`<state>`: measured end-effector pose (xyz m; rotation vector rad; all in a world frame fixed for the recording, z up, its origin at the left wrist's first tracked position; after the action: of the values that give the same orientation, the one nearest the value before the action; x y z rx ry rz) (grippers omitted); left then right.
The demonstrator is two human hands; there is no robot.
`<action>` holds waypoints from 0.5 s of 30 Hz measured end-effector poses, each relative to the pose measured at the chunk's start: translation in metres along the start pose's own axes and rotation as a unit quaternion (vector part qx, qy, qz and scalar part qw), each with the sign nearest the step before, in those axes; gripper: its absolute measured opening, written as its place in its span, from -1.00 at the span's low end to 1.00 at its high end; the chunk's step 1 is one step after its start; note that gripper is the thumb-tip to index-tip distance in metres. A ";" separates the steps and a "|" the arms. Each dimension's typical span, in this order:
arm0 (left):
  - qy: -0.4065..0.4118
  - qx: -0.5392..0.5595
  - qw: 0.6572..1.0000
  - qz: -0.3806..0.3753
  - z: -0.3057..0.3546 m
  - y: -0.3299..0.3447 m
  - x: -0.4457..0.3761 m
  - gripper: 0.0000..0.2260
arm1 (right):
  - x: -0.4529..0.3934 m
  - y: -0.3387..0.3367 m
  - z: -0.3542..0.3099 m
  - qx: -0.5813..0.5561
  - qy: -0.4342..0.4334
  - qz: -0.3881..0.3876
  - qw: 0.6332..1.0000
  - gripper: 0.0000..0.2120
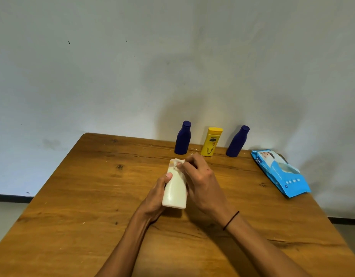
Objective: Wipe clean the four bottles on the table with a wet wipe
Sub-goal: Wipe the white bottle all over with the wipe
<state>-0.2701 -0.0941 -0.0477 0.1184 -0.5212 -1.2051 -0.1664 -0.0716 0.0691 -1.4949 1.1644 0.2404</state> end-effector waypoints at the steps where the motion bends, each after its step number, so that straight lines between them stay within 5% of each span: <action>1: 0.003 0.007 1.000 0.009 0.000 -0.002 -0.002 -0.49 | 0.003 0.001 -0.003 -0.013 0.007 0.003 1.000 -0.60; 9: 0.014 0.026 0.999 0.043 0.009 -0.015 -0.003 -0.42 | 0.047 0.001 -0.030 -0.017 -0.168 -0.096 0.981 -0.72; 15: 0.021 -0.013 0.999 0.035 0.005 -0.006 -0.001 -0.44 | 0.025 -0.008 0.004 -0.040 -0.052 -0.054 0.996 -0.67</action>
<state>-0.2776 -0.0943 -0.0461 0.1024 -0.4700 -1.1379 -0.1466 -0.0821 0.0551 -1.5905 0.9980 0.2900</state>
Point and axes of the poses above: each hand's wrist, its own x-axis away from the middle knuckle, its own y-axis out of the palm, z = x × y, the point moved 8 cm from there along -x, towards the middle knuckle, and after that the axes turned 13 degrees about z, right-handed, at the moved point
